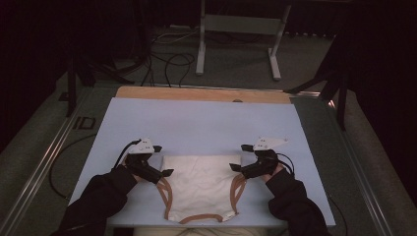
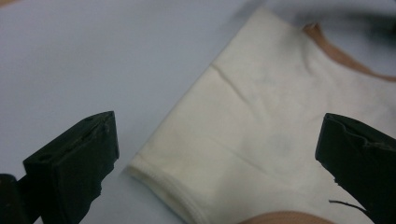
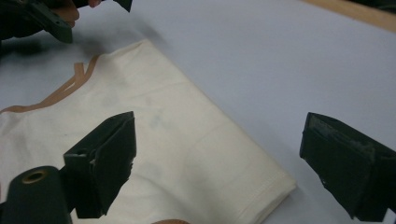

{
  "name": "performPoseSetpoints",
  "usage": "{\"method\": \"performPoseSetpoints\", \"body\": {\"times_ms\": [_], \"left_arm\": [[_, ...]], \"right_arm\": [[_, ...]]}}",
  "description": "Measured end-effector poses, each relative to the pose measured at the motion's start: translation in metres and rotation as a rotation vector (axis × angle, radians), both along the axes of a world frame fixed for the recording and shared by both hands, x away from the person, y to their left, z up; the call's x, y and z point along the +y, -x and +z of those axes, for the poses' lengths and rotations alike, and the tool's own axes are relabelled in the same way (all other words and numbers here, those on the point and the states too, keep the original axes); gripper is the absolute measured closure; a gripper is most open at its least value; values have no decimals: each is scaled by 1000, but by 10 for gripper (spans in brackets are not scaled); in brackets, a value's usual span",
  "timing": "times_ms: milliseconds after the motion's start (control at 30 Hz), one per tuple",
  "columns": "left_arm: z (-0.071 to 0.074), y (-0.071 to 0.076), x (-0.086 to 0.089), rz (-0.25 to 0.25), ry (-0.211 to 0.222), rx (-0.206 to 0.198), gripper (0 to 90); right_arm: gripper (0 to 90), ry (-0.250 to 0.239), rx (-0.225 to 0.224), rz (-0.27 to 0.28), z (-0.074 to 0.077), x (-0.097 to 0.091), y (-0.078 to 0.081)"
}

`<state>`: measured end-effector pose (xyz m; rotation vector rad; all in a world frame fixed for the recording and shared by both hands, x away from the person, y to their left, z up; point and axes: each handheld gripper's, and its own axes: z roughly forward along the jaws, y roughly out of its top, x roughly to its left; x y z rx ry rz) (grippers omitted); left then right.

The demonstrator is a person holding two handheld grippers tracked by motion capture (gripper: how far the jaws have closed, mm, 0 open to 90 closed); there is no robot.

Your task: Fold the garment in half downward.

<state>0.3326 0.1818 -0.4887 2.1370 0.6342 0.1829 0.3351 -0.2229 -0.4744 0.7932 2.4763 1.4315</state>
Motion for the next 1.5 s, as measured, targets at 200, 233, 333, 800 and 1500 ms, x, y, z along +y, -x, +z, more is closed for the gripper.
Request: {"method": "performPoseSetpoints", "body": {"times_ms": [200, 233, 333, 800, 1500], "left_arm": [[-9, -10, -1, 21, -22, 23, 164], [-9, -11, -1, 19, -28, 24, 166], [-12, -13, 0, 30, -37, 41, 184], [-23, -28, 1, 71, -84, 73, 430], [-30, -36, -3, 76, -128, 122, 847]], "right_arm": [[135, 11, 52, -10, -9, 0, -14], [136, 16, 60, -20, -12, 0, -17], [148, 29, 79, -36, -17, -2, -23], [406, 81, 142, -63, -36, -7, -41], [817, 200, 131, -45, -46, -2, -39]]}}
